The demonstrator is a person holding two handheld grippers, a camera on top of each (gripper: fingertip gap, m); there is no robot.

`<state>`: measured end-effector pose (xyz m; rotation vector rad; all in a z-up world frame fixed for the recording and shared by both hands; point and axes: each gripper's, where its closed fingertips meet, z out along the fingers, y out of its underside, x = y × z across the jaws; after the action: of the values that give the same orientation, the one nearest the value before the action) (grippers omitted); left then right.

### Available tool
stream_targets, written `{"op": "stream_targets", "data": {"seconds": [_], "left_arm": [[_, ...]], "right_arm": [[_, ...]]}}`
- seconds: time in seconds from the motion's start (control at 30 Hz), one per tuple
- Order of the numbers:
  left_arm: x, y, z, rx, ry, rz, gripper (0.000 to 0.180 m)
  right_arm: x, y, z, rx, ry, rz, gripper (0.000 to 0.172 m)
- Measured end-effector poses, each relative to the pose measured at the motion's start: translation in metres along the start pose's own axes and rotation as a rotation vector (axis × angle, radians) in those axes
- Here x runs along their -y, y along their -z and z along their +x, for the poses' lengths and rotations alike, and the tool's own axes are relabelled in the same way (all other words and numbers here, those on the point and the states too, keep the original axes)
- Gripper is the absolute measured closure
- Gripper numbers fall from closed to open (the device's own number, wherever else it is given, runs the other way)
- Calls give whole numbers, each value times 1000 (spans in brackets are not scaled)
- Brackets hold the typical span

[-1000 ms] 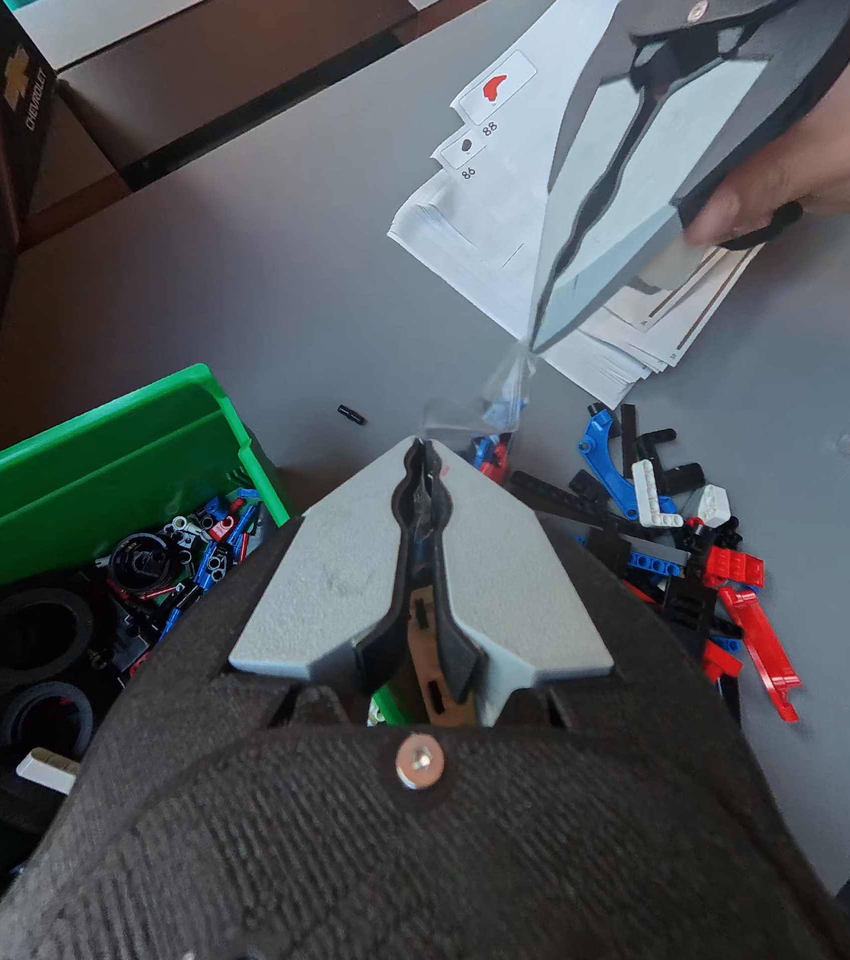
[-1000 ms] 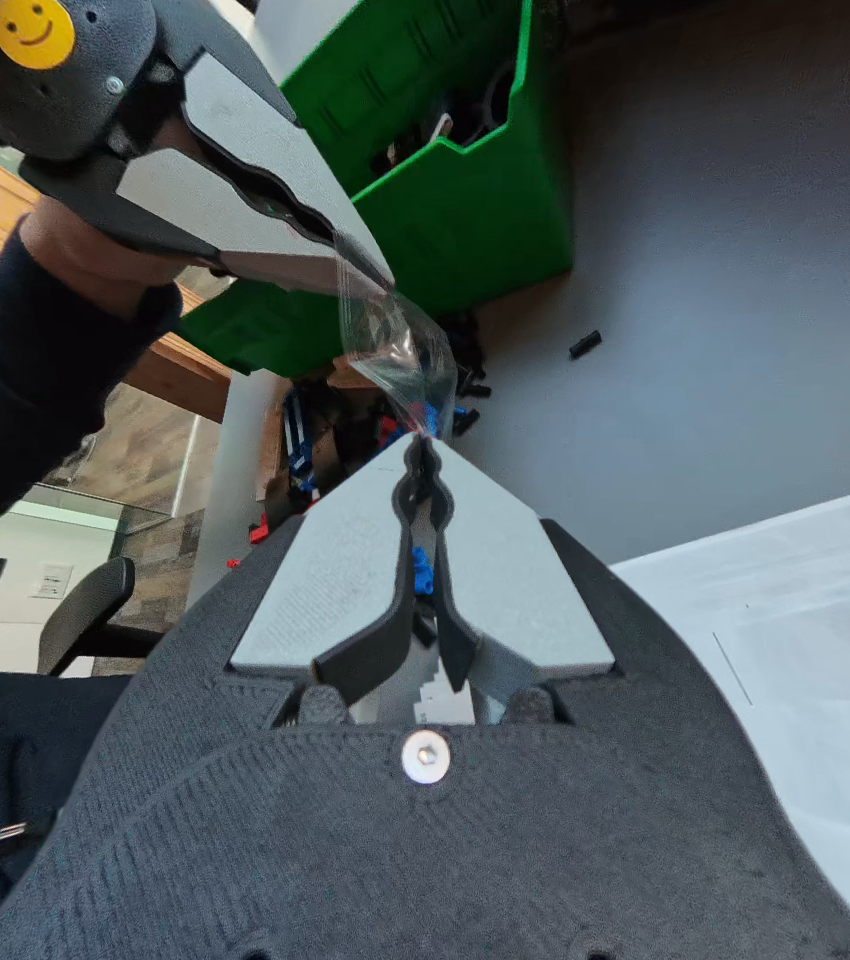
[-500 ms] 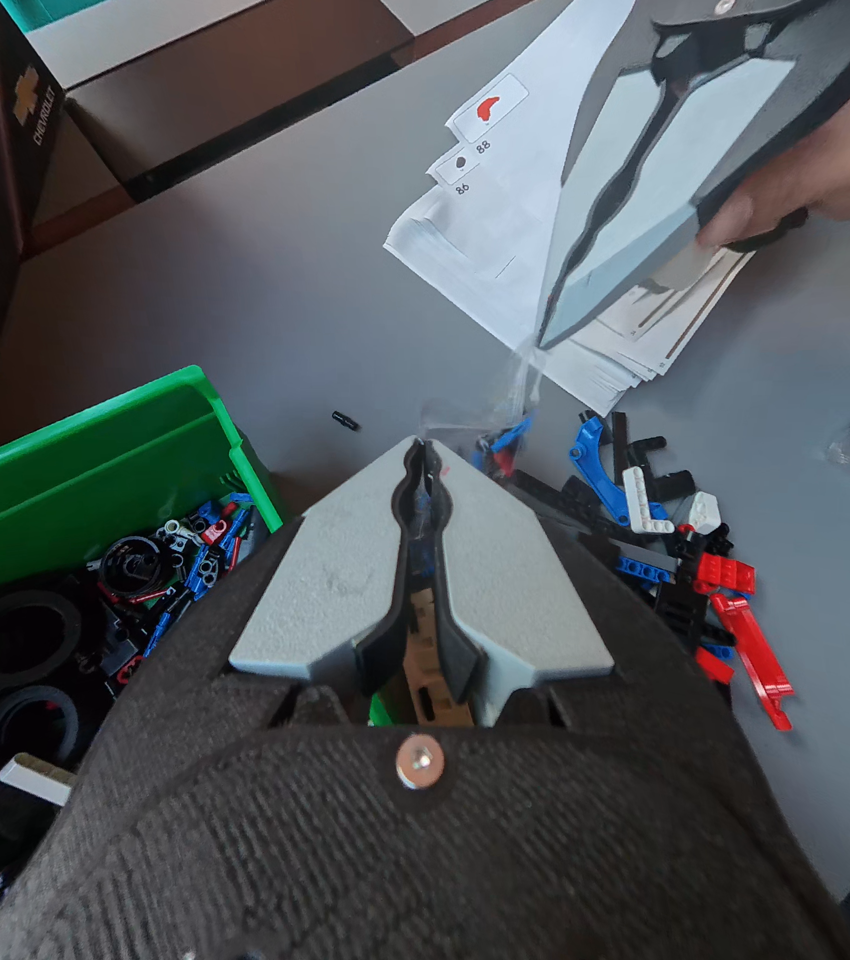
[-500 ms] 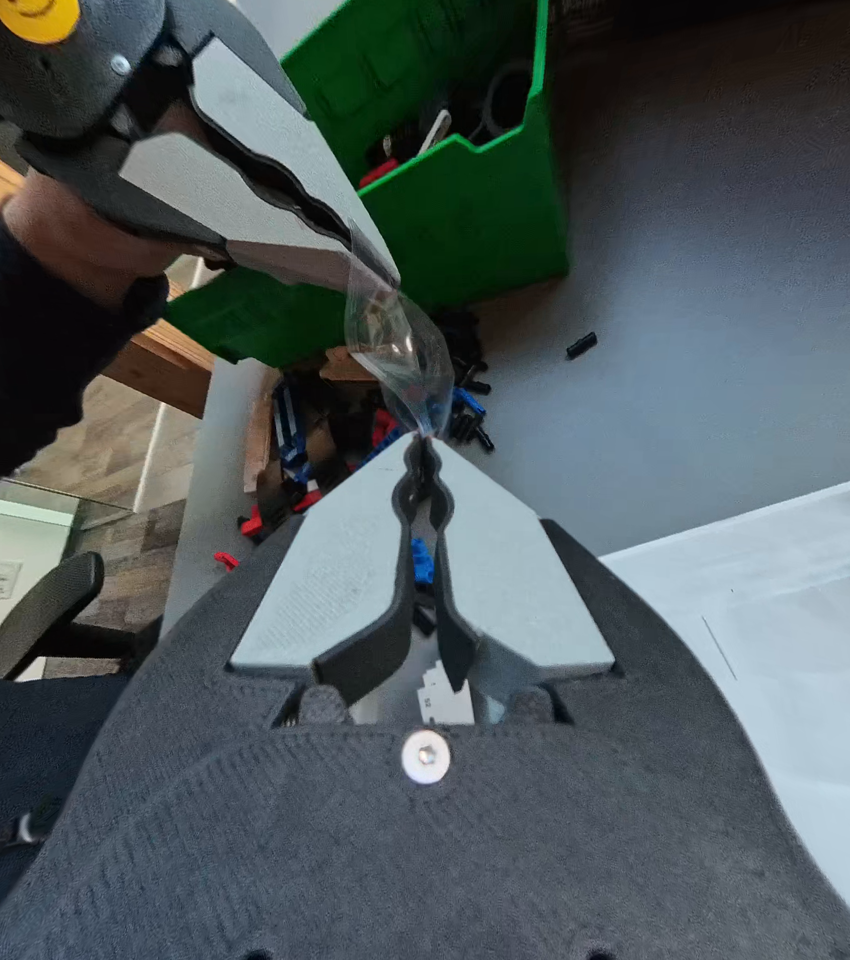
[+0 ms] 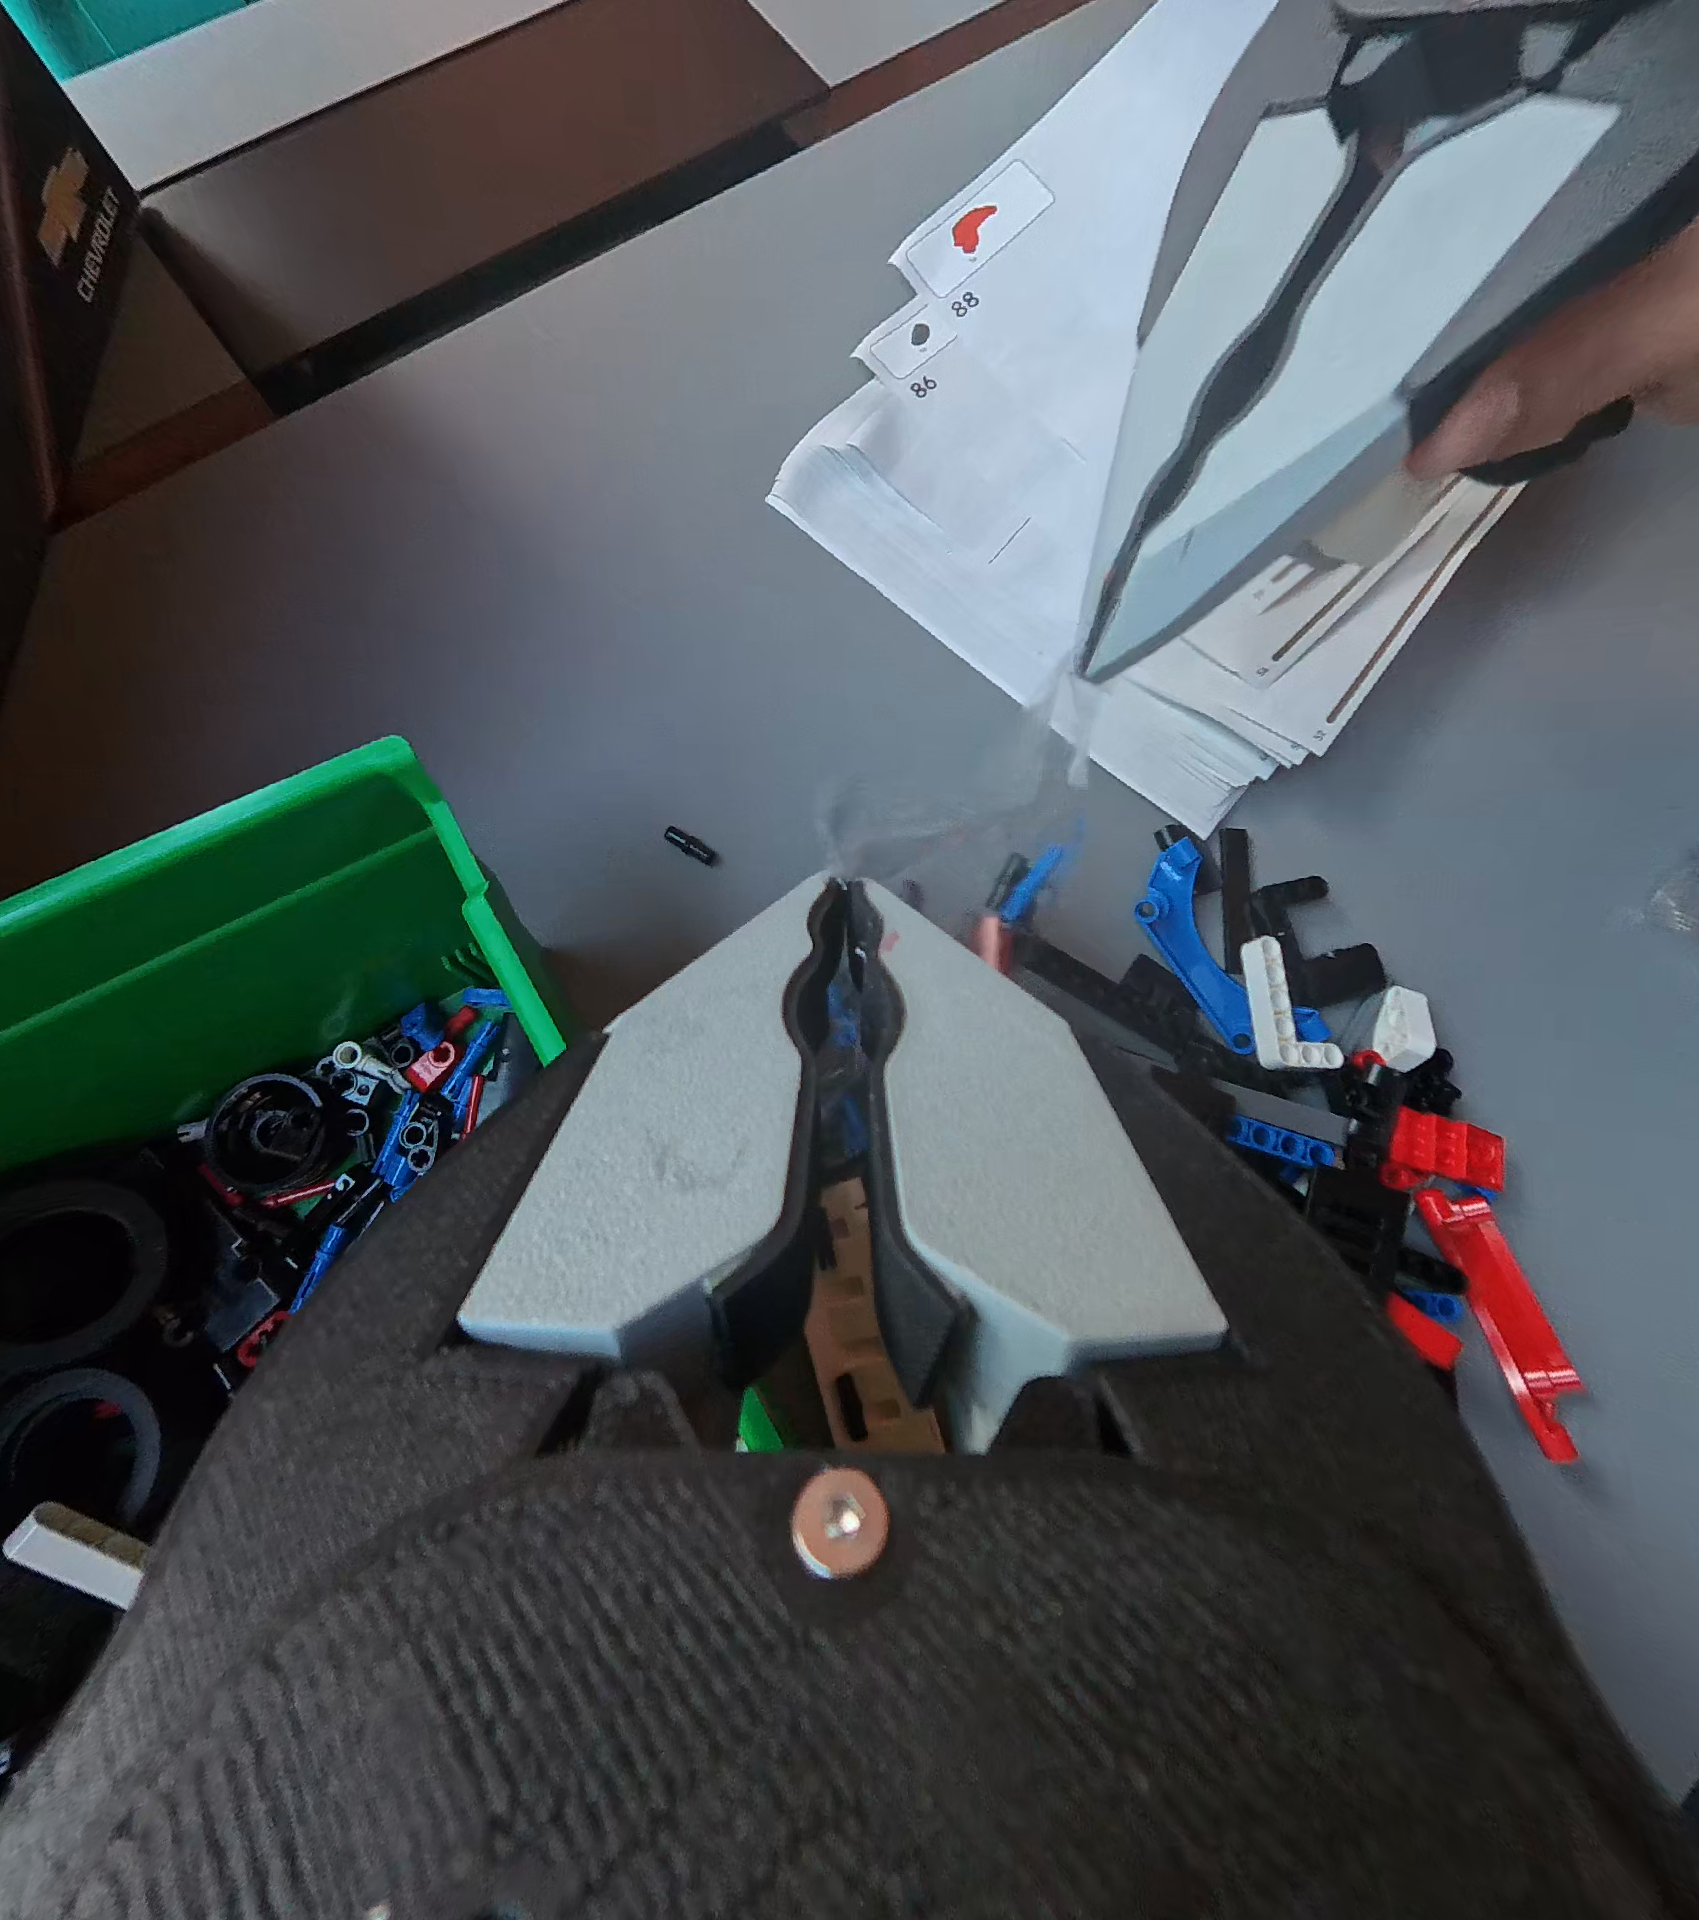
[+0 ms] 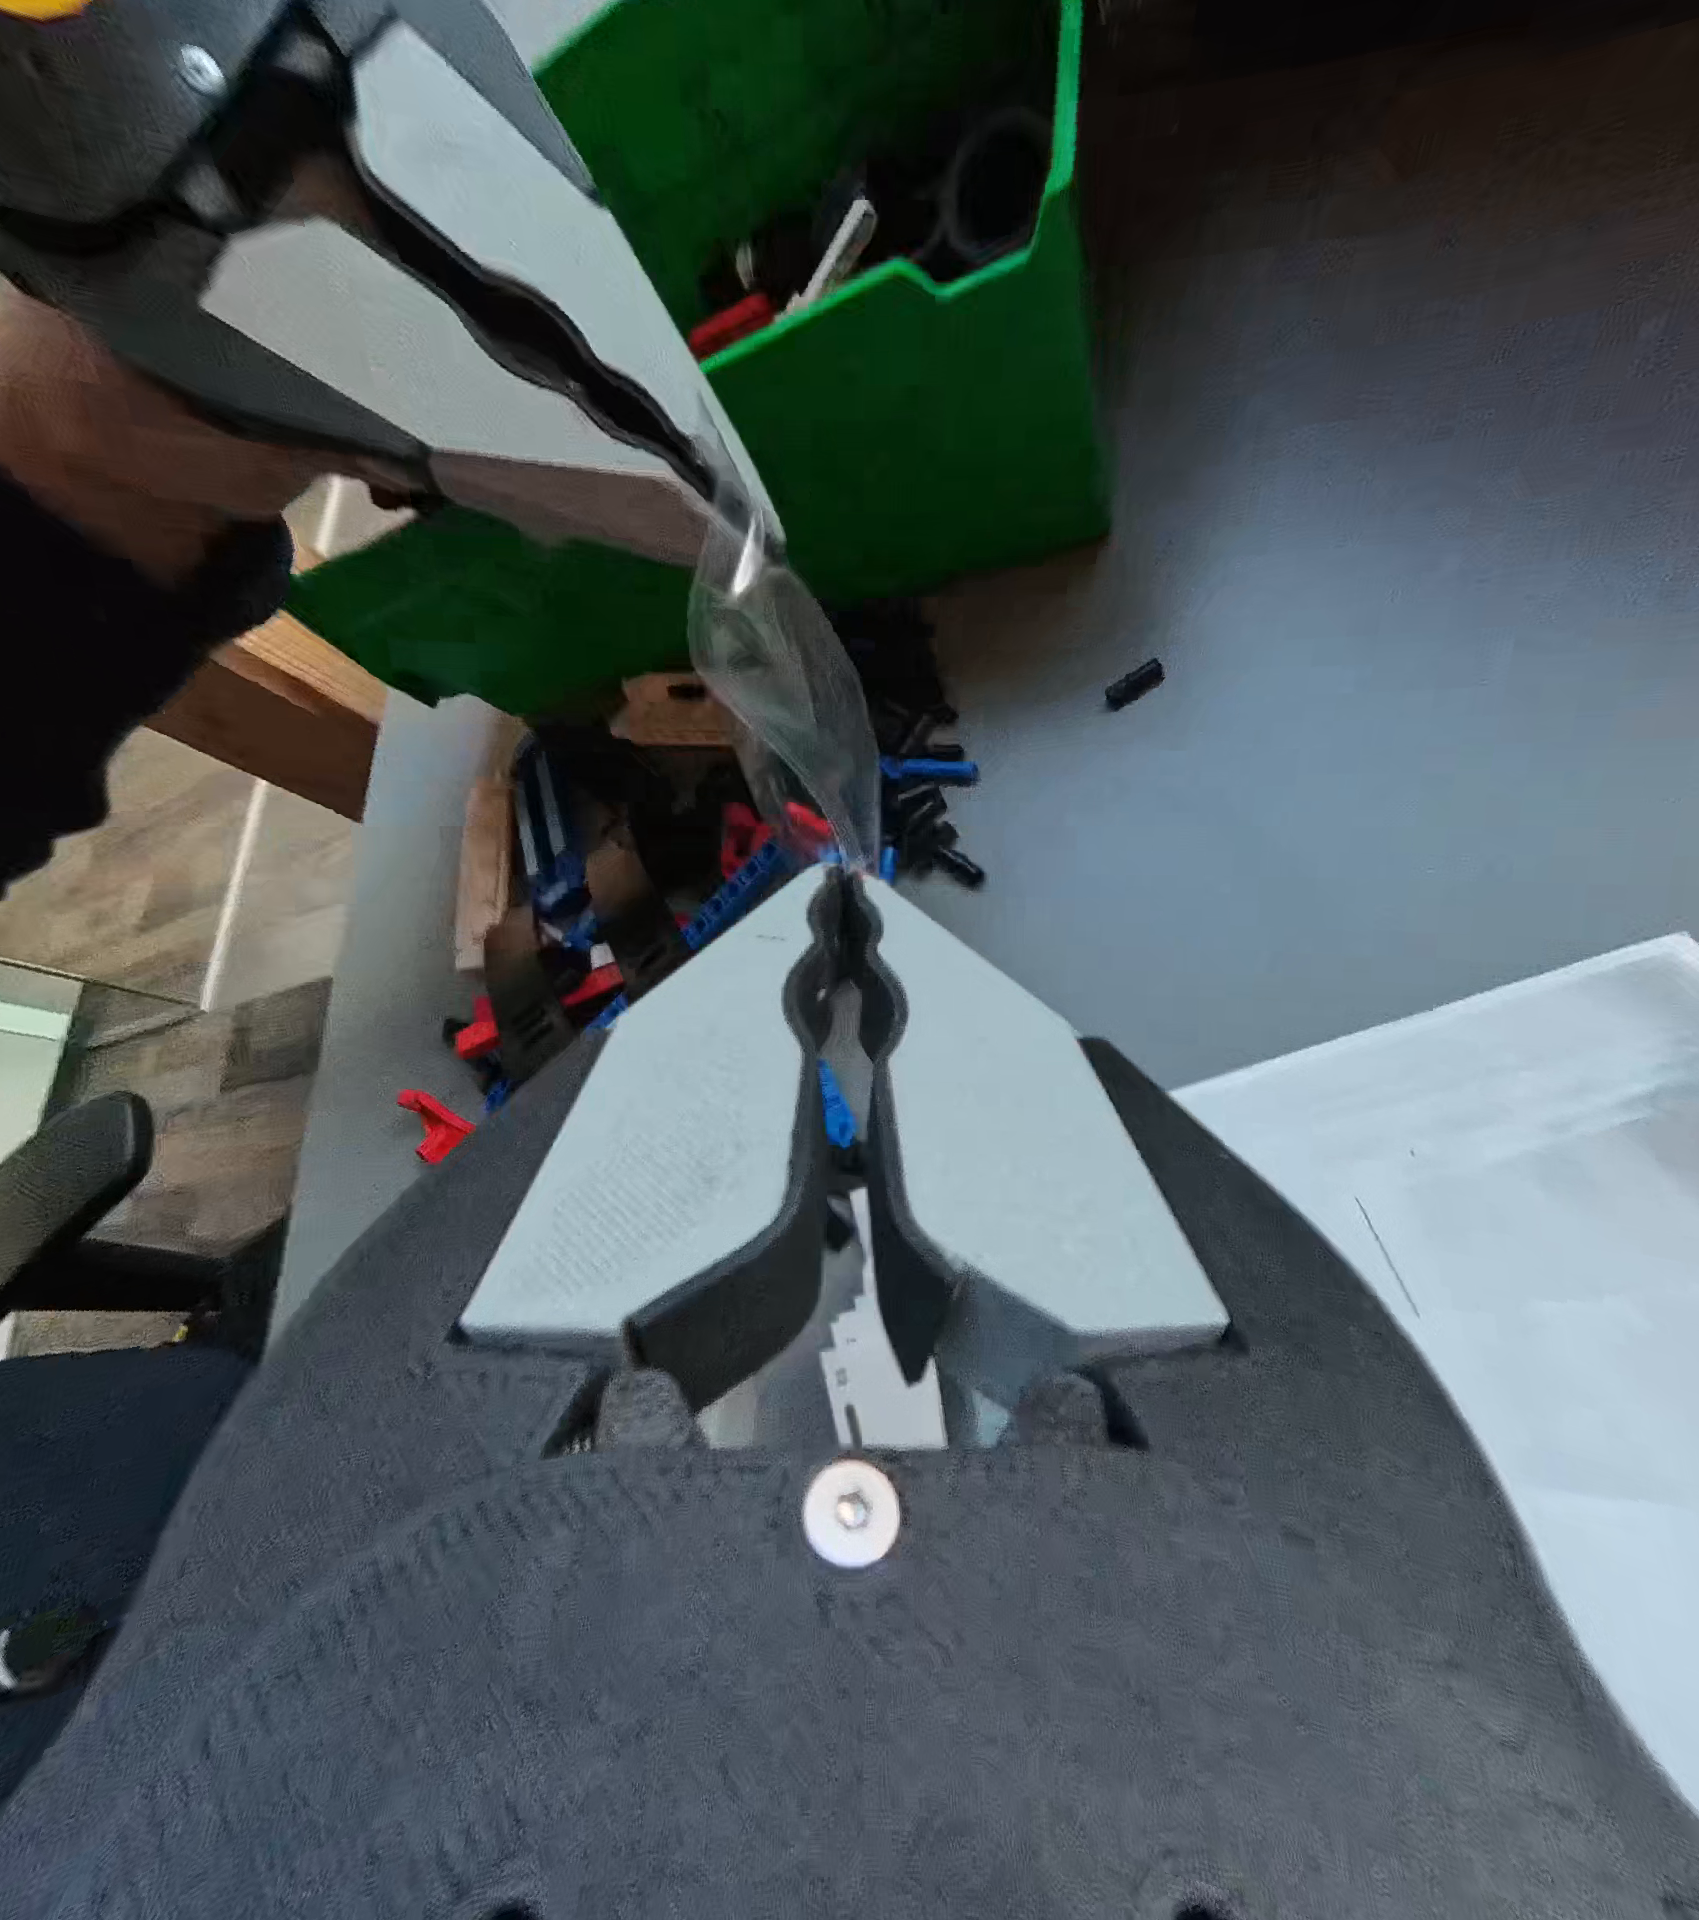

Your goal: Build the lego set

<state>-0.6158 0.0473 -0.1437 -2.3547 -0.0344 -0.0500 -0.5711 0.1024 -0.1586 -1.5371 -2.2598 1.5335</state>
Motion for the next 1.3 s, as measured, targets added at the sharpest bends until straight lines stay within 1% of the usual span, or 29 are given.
{"op": "stream_targets", "data": {"seconds": [0.03,0.1,0.13,0.17,0.2,0.27,0.3,0.37,0.4,0.43,0.47,0.53,0.57,0.63,0.7,0.73,0.8,0.83,0.9,0.93,0.97,1.0,1.03,1.07,1.1,1.17,1.2,1.27,1.3], "left_arm": [[0,0,0,-1,1,-2,180],[-1,-1,0,-2,0,-9,180],[0,0,1,0,-4,-5,180],[0,0,1,3,-8,-3,180],[0,0,1,2,-7,-5,180],[0,0,1,-2,-4,-11,180],[1,0,1,3,-7,-8,180],[1,1,0,12,-11,-8,180],[1,1,0,10,-8,-9,180],[2,2,2,0,-11,-8,180],[3,2,3,1,-13,-3,180],[3,2,0,28,-29,-16,180],[3,2,1,24,-28,-17,180],[5,3,3,14,-23,-9,180],[5,3,1,30,-27,-8,180],[5,2,3,22,-24,-8,180],[3,1,3,22,-25,-17,180],[4,0,4,24,-30,-16,180],[5,0,5,25,-38,-15,180],[5,0,4,24,-35,-17,180],[6,0,4,24,-34,-19,180],[7,0,5,23,-35,-13,180],[8,0,6,21,-36,-8,180],[9,0,6,16,-35,-2,180],[9,0,7,15,-32,-2,180],[7,-1,6,23,-36,-15,180],[7,-1,6,23,-40,-14,180],[7,0,7,18,-37,-8,180],[7,0,6,21,-32,-8,180]], "right_arm": [[3,0,-1,25,-24,16,172],[-10,-4,5,-14,-2,-59,172],[-7,-2,5,-28,16,-38,172],[1,2,2,-3,2,10,172],[3,2,-1,24,-21,23,172],[-14,-4,4,-14,4,-71,172],[-13,-4,3,-28,22,-62,172],[0,2,-3,12,-13,17,172],[-3,0,-4,18,-22,0,172],[-12,-3,-2,-9,1,-49,172],[-13,-3,0,-38,30,-58,172],[1,3,-9,1,6,16,172],[0,2,-9,9,-7,10,172],[-10,-3,-5,-46,33,-54,172],[2,3,-9,-39,24,27,172],[4,3,-11,-20,4,44,172],[-12,-5,-6,-63,34,-59,172],[-10,-4,-6,-80,57,-47,172],[9,2,-16,-12,8,47,172],[6,0,-15,-9,-2,21,172],[-4,-5,-11,-49,25,-49,172],[-6,-6,-9,-86,64,-69,172],[4,-1,-13,-80,70,-16,172],[18,5,-19,-41,43,58,172],[19,5,-19,-22,22,64,172],[-5,-5,-12,-90,74,-82,172],[-3,-5,-14,-96,96,-70,172],[15,3,-22,-26,34,44,172],[10,0,-20,-23,18,18,172]]}}
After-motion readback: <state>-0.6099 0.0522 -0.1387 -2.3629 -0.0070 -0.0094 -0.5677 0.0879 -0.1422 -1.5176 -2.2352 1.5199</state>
